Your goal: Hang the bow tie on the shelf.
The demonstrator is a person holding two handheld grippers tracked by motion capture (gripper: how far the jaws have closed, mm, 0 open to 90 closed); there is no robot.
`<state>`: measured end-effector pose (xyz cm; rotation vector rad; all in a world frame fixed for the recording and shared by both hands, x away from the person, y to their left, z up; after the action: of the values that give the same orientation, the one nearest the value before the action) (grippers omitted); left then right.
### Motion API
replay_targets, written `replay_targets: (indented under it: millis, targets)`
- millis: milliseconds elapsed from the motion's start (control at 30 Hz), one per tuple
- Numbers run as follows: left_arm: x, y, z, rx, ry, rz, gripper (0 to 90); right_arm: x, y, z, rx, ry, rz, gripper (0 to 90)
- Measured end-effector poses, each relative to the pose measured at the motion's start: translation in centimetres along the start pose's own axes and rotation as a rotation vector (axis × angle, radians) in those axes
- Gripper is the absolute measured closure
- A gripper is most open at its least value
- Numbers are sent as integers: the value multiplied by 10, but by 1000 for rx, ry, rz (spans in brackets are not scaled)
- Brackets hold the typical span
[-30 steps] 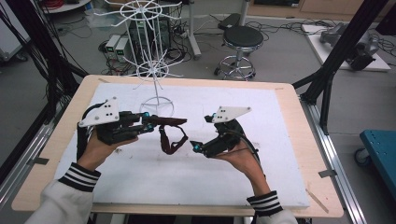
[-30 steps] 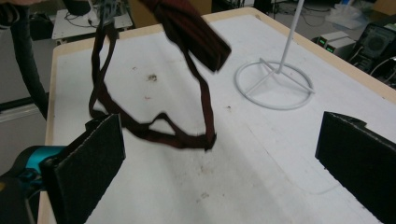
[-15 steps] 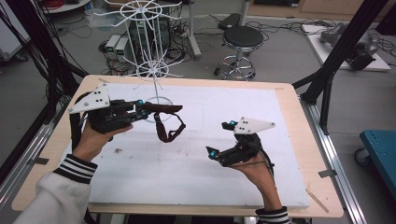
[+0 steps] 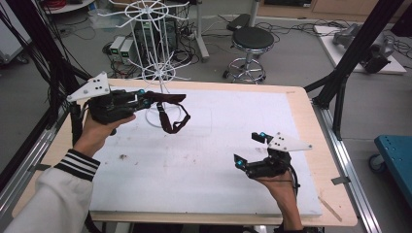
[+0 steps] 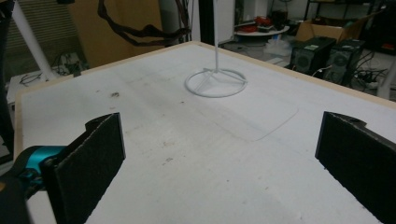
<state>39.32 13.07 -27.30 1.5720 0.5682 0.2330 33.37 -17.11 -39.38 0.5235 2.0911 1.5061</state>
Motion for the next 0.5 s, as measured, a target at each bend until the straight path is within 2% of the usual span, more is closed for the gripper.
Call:
replay_targets:
  millis: [300,500]
  targets:
    - [1,11,10,-3,-8,7,825,-2,-10,-10,-28,-27,19,7]
    - [5,15,17,6,8,13,825,-5,-15,-16,-56,-65,34,7]
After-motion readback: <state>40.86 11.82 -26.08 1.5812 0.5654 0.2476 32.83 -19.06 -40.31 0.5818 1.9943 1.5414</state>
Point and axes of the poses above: each handheld gripper's, and its own axes: z roughly forward along the jaws, y roughly out of its top, x roughly to its left, the point moved 9 cm from there along z, roughly forward along the jaws, and after that the axes turned 15 degrees about -z, right-handed, at the moved point
